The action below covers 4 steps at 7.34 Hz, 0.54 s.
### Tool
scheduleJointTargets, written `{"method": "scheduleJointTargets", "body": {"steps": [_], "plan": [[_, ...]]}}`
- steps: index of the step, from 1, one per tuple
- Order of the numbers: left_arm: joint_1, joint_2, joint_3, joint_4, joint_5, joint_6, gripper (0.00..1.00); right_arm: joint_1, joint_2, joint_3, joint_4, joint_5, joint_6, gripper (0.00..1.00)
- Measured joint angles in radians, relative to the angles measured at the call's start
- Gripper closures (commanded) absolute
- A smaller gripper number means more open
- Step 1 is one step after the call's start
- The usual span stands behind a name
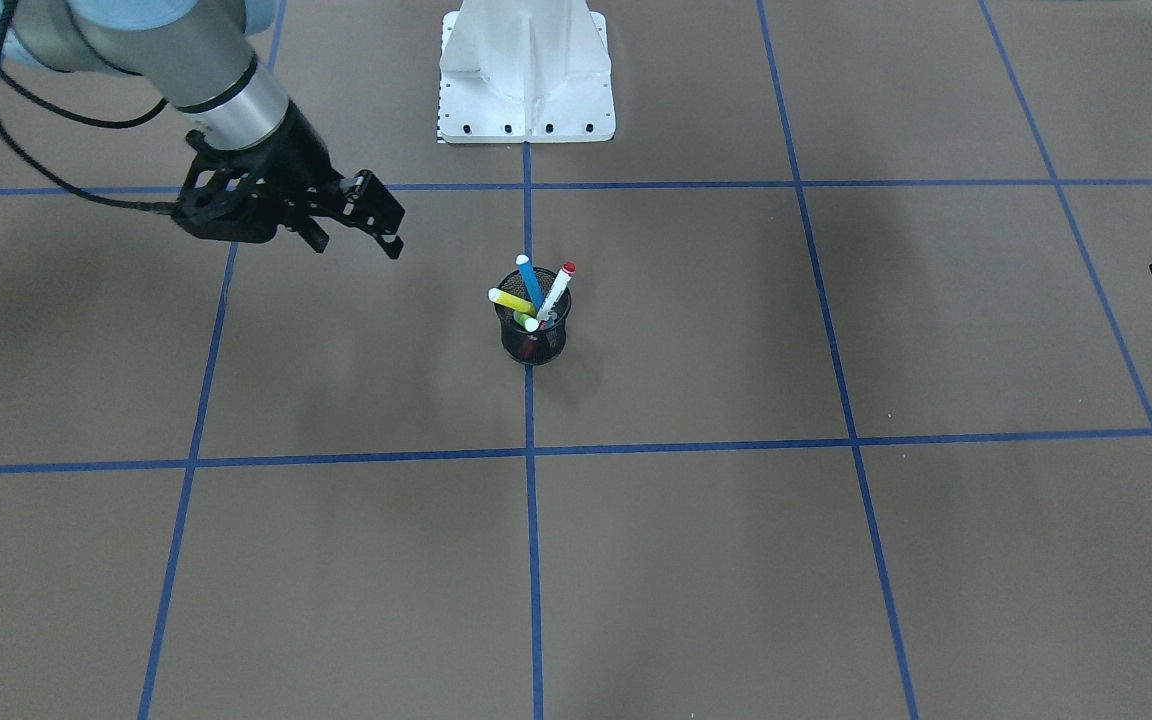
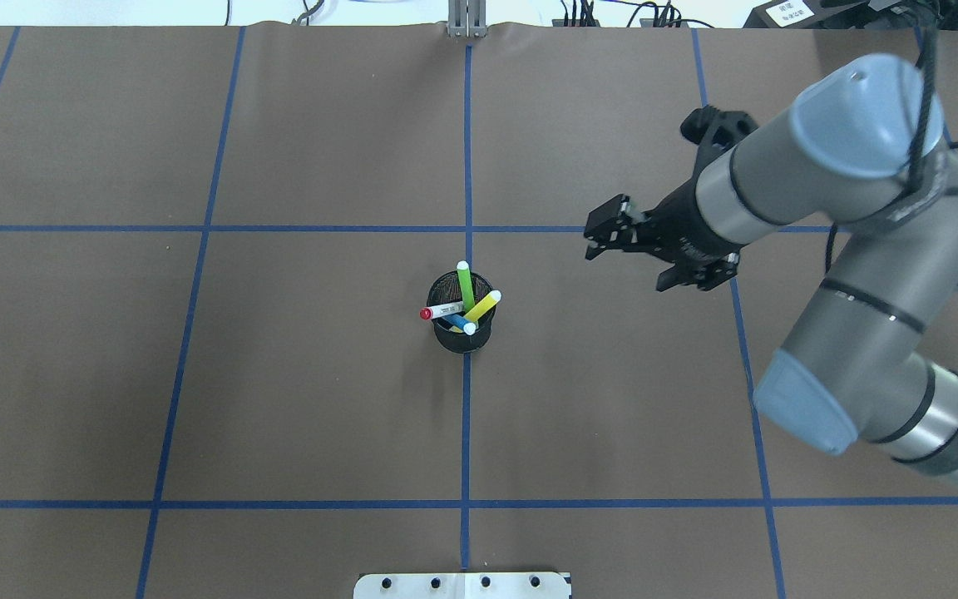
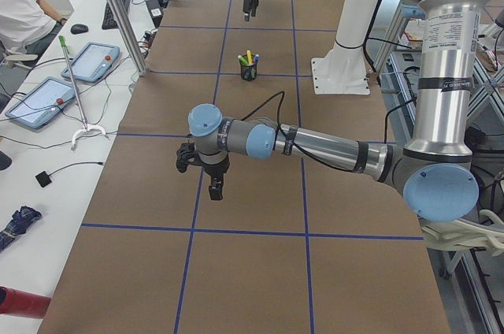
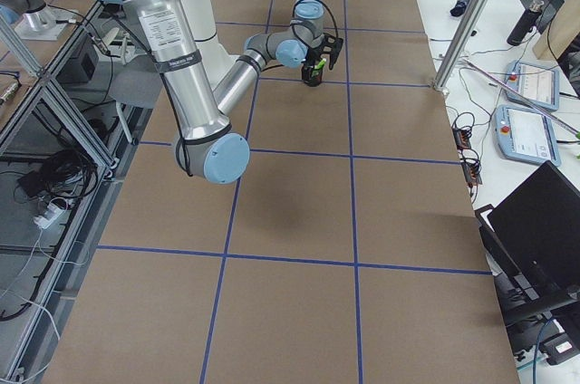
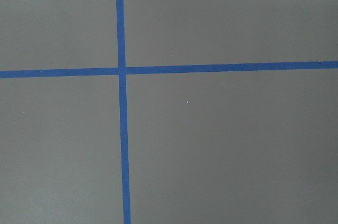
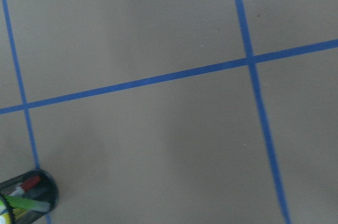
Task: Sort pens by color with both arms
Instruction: 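Move the right gripper over the black mesh pen cup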
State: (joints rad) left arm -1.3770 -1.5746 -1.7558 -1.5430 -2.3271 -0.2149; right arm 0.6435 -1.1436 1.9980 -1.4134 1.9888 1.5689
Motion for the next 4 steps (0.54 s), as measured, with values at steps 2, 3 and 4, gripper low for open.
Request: {"method": "scheduleJointTargets", "body": {"steps": [2, 3, 4], "plan": [[0.005, -0.002, 0.005, 0.000, 0.000, -0.001, 0.00, -0.124, 0.042, 0.016, 0.002, -0.154, 0.088, 0.03], [0.006, -0.002, 0.006, 0.000, 0.000, -0.001, 0.00, -0.175, 0.055, 0.014, 0.027, -0.229, 0.136, 0.03], [0.008, -0.003, 0.007, 0.000, 0.000, 0.000, 0.00, -0.224, 0.059, 0.004, 0.080, -0.325, 0.198, 0.03]]}}
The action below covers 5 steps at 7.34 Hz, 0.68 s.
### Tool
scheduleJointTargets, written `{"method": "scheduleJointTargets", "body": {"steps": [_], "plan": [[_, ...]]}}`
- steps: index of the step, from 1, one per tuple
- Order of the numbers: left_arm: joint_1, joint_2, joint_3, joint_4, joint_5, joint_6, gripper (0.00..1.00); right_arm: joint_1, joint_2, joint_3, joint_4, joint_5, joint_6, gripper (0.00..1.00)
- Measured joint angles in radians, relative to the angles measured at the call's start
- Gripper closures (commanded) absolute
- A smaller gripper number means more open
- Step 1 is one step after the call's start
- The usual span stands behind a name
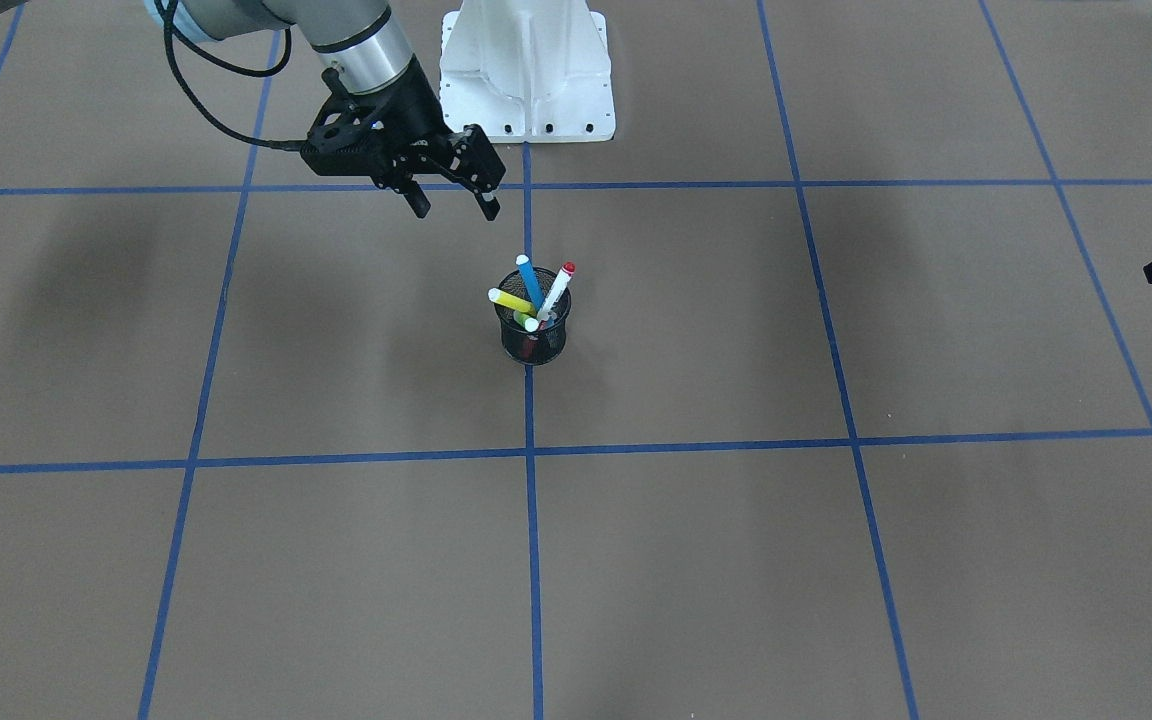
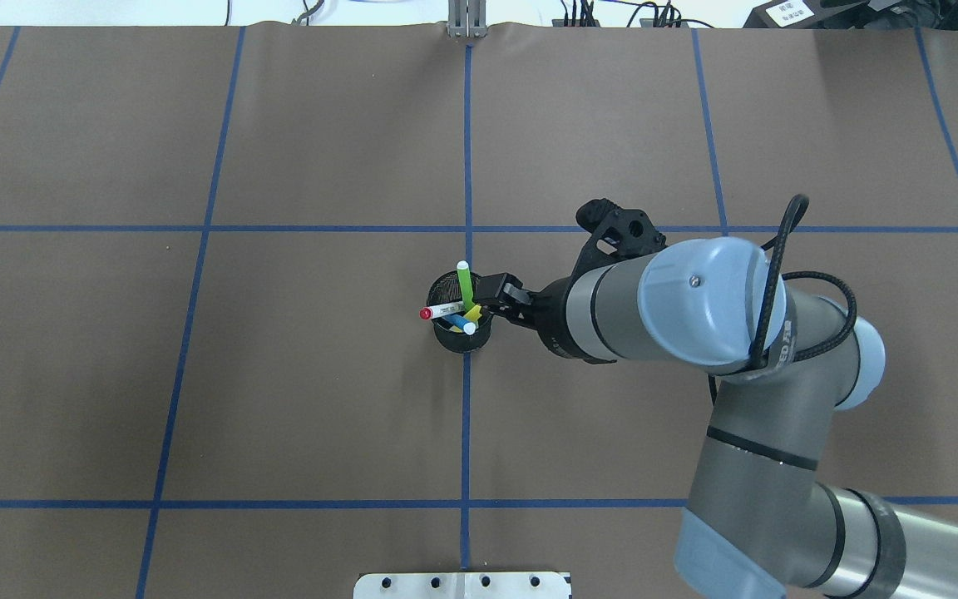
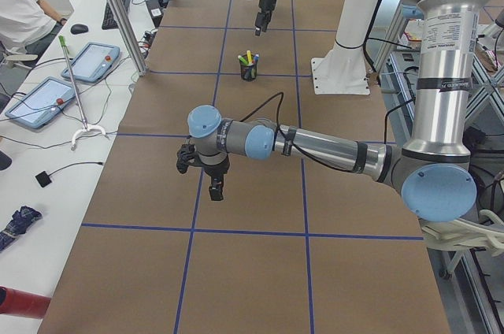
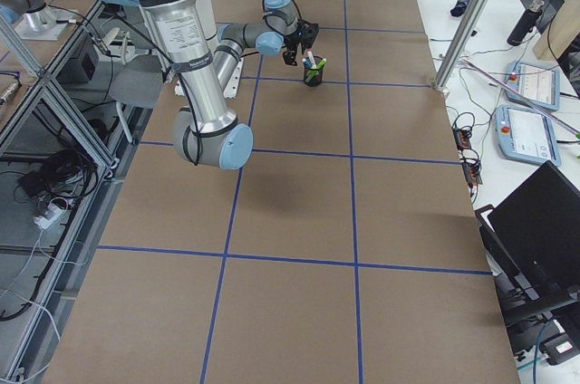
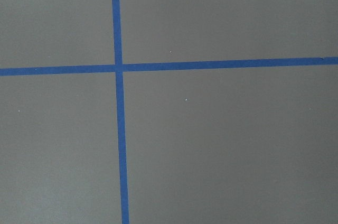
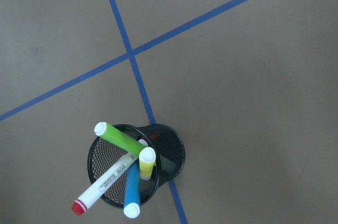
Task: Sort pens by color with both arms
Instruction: 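Move the right gripper over the black mesh pen cup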
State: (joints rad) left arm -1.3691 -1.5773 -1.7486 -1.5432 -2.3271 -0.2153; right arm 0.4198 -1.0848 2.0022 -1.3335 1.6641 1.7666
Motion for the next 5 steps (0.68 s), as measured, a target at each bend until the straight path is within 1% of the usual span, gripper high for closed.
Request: {"method": "scheduleJointTargets", "body": {"steps": [1, 2, 4, 5], "plan": [[0.001, -0.001, 0.001, 0.000, 0.000, 0.000, 0.00, -0.036, 0.003, -0.018, 0.048, -0.077, 0.047, 0.04], [0.002, -0.001, 0.001, 0.000, 0.000, 0.000, 0.00, -0.055, 0.013, -0.036, 0.072, -0.116, 0.096, 0.04], [0.002, -0.001, 0.001, 0.000, 0.000, 0.001, 0.00, -0.064, 0.035, -0.072, 0.084, -0.138, 0.172, 0.04], [0.002, -0.001, 0.001, 0.000, 0.000, 0.000, 0.00, -0.065, 0.038, -0.092, 0.084, -0.138, 0.194, 0.09]]}}
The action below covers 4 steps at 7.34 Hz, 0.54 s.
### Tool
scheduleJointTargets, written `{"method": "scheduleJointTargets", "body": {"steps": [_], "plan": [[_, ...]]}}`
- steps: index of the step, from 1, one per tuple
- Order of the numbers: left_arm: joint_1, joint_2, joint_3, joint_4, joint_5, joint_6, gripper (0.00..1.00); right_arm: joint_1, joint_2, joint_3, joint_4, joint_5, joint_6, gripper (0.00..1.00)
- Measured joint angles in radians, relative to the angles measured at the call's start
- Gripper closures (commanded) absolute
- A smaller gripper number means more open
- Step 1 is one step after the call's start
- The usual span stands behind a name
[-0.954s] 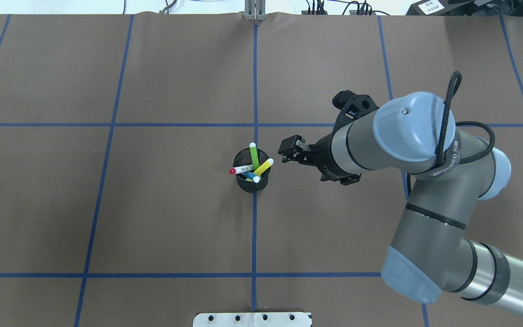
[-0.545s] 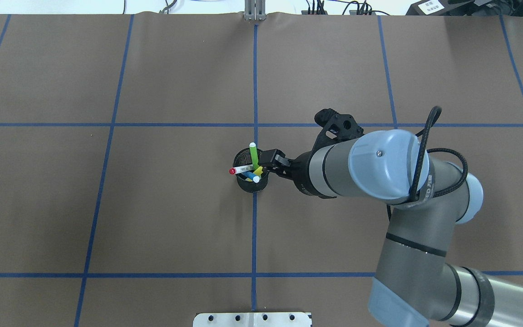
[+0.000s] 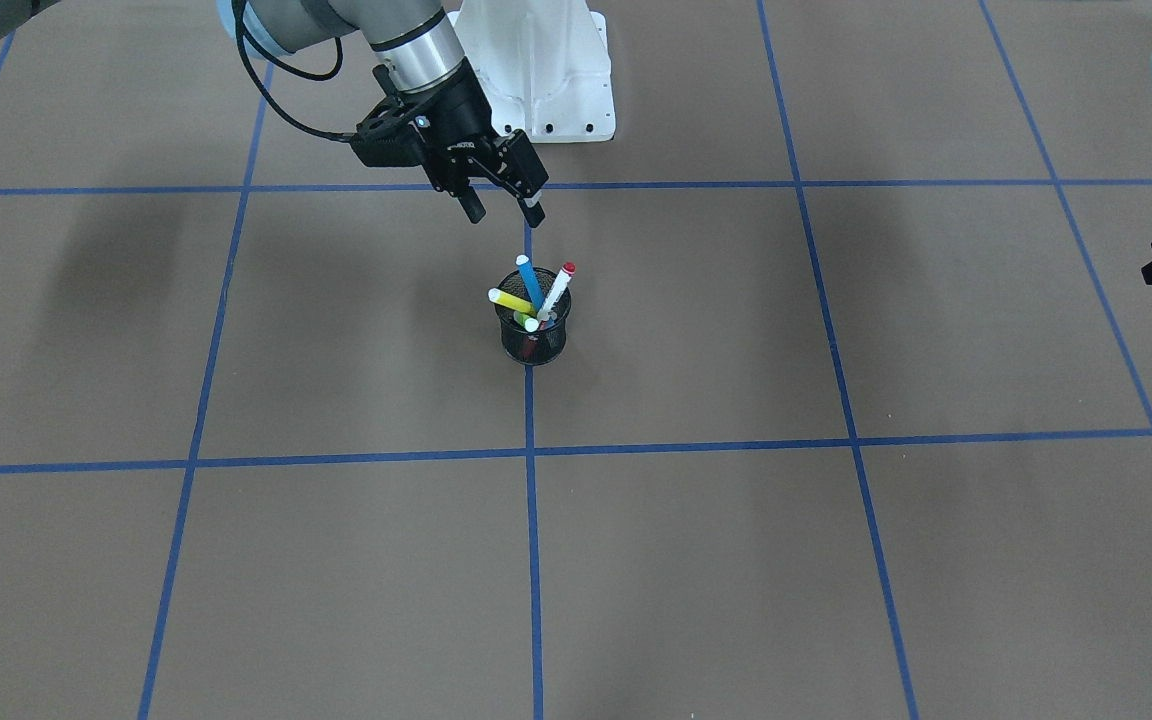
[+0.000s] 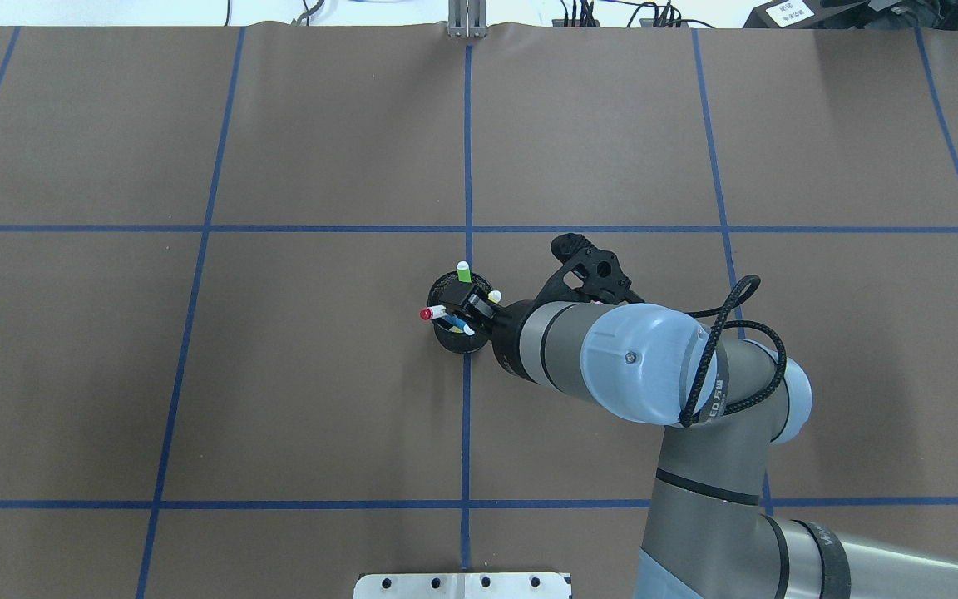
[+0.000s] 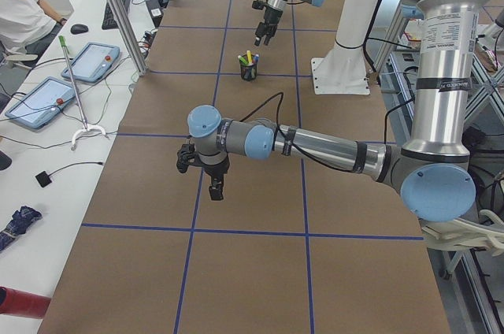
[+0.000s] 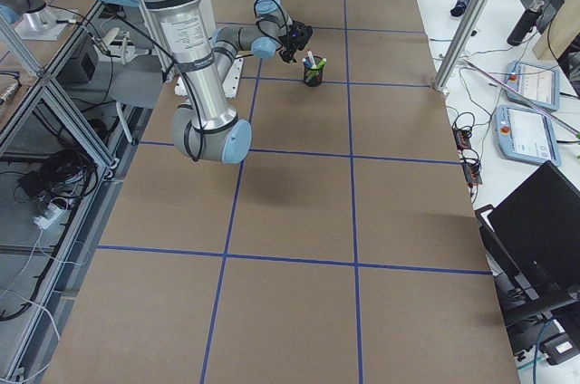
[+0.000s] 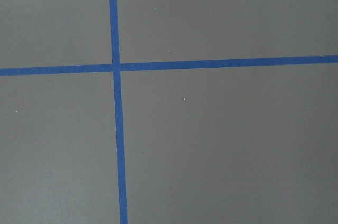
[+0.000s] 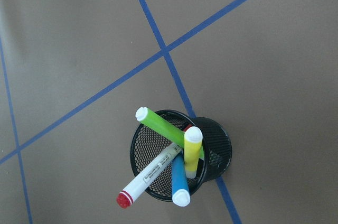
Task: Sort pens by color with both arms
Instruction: 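Move the right gripper over the black mesh pen cup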
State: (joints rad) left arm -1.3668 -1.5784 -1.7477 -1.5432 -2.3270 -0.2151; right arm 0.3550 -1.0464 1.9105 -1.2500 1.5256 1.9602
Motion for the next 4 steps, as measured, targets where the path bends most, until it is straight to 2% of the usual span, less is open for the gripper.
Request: {"method": "scheduleJointTargets", "body": {"steps": [4], "plan": [[0.000, 0.000, -0.001, 0.000, 0.000, -0.001, 0.00, 0.015, 0.022, -0.049, -0.002, 0.037, 0.046, 0.21]]}}
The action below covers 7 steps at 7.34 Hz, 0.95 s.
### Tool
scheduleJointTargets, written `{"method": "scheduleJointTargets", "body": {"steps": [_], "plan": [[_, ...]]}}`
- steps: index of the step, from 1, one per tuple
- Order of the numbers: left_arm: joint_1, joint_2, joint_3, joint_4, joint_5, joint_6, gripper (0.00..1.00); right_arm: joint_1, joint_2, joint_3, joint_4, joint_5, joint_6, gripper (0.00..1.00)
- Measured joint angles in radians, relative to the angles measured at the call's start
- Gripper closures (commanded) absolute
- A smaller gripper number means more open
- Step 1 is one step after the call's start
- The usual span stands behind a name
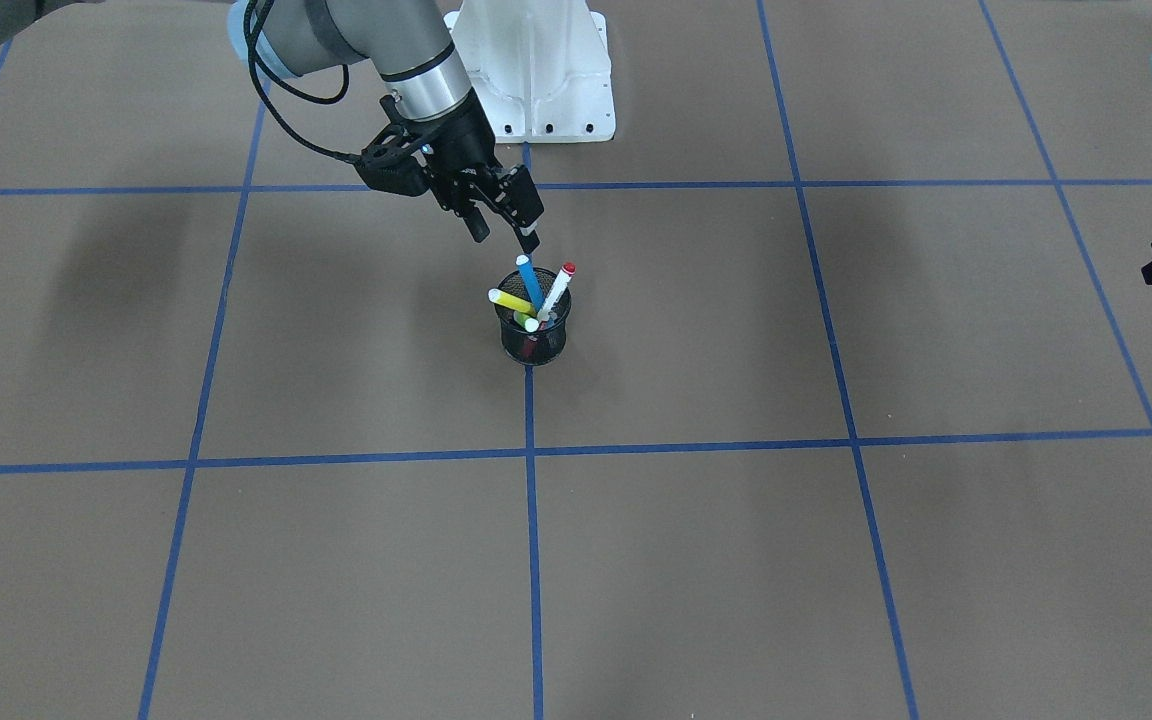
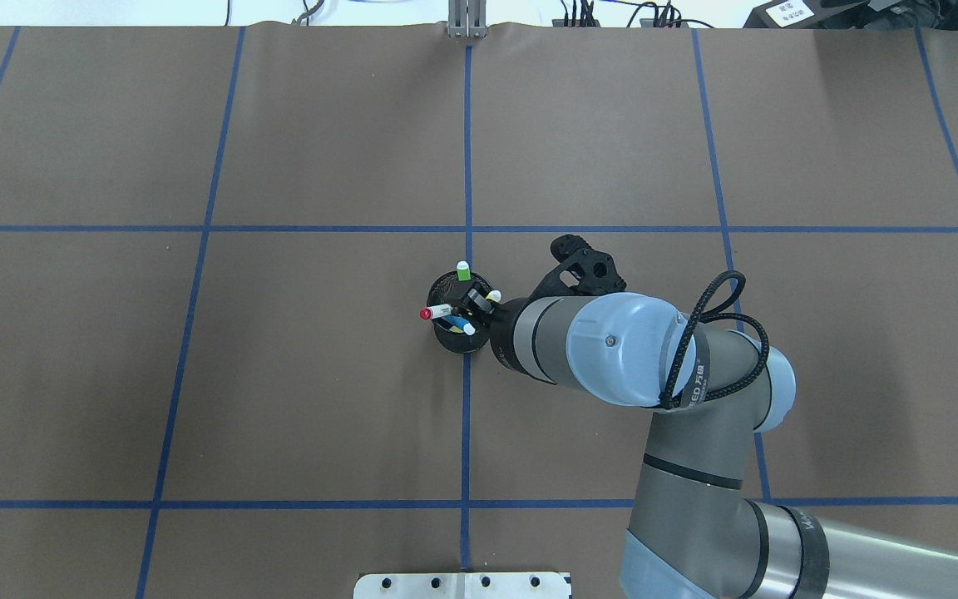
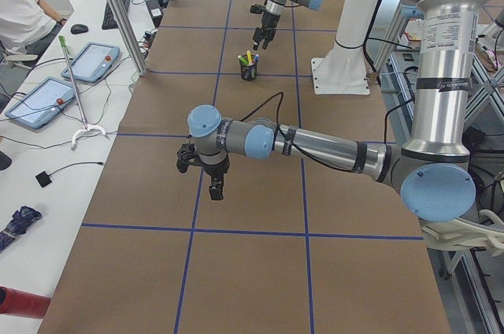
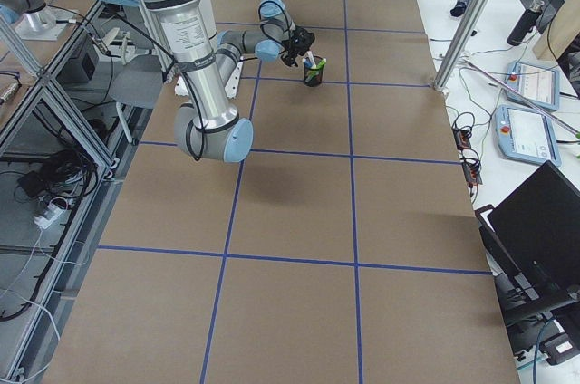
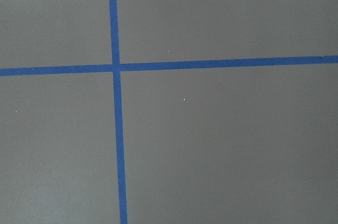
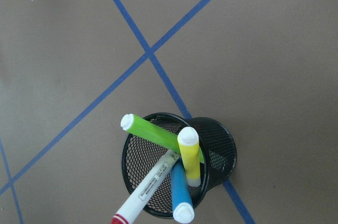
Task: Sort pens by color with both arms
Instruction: 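Move the right gripper over the black mesh pen cup, then lower the right gripper and grasp the blue marker in the cup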
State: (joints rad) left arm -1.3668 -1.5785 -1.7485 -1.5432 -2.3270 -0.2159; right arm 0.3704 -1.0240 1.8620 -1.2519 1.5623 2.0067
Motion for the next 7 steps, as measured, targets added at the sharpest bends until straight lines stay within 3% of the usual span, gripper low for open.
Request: {"method": "scheduleJointTargets", "body": {"steps": [5, 7], "plan": [[0.001, 0.000, 0.001, -0.001, 0.000, 0.000, 0.00, 0.002, 0.046, -0.070, 0.002, 0.005, 0.046, 0.36], [0.000, 0.000, 0.001, -0.002, -0.001, 0.000, 0.00, 0.002, 0.048, -0.078, 0.002, 0.006, 0.047, 0.61]]}}
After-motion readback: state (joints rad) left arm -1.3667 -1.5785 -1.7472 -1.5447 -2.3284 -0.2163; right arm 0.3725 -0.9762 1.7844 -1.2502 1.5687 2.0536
